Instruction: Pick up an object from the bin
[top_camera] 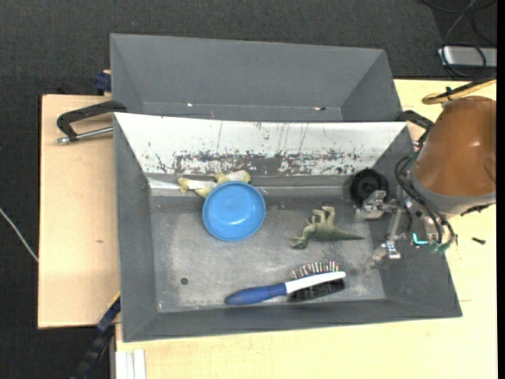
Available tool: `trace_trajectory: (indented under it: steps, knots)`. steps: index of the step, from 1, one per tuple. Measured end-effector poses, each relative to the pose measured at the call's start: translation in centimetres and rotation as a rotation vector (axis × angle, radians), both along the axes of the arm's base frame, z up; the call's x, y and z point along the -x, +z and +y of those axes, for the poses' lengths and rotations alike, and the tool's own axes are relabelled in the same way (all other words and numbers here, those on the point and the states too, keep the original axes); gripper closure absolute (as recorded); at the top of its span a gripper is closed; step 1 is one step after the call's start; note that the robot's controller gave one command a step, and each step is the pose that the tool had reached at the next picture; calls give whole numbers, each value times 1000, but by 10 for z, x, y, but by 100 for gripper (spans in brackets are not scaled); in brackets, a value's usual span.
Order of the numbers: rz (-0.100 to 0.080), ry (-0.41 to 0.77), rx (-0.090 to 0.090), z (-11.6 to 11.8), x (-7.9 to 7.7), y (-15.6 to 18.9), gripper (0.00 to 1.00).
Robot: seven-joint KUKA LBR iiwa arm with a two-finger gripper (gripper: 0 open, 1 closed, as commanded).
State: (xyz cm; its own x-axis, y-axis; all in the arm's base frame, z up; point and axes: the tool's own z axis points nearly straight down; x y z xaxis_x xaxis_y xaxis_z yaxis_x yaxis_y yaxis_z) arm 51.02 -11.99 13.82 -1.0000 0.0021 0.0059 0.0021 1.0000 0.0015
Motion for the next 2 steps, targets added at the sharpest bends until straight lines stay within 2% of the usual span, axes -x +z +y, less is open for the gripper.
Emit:
trace_trajectory:
  steps: [1,2]
  knots:
    - [-2,-27,-2,10,-22,-62,0]
    - [-6,-27,1,9,-23,-59,100]
